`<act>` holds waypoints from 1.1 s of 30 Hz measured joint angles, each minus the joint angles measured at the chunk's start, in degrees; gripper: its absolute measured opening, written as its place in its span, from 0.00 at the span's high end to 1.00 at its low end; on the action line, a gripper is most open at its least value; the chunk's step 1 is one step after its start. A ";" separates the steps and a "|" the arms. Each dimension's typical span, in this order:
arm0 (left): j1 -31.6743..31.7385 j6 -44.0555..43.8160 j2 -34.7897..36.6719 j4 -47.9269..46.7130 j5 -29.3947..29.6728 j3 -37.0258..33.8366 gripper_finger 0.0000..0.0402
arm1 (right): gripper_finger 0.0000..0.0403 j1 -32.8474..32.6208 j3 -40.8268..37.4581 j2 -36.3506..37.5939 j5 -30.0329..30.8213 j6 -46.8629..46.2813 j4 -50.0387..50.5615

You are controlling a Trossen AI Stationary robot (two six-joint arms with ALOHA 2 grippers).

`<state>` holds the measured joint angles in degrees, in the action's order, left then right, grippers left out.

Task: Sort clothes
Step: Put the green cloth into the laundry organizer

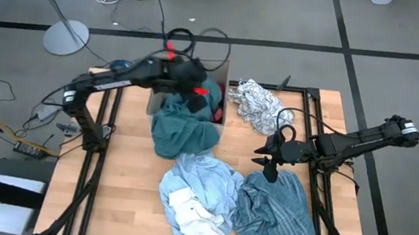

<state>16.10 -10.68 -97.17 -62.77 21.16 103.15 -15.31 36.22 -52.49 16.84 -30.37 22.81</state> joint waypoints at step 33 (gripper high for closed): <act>-30.00 -34.59 26.32 -6.19 12.04 -25.08 0.72 | 0.58 -0.07 -0.01 -0.02 -0.20 -0.14 0.48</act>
<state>-13.90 -45.28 -70.84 -68.96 33.21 78.07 -15.38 36.21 -52.51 16.64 -30.51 23.29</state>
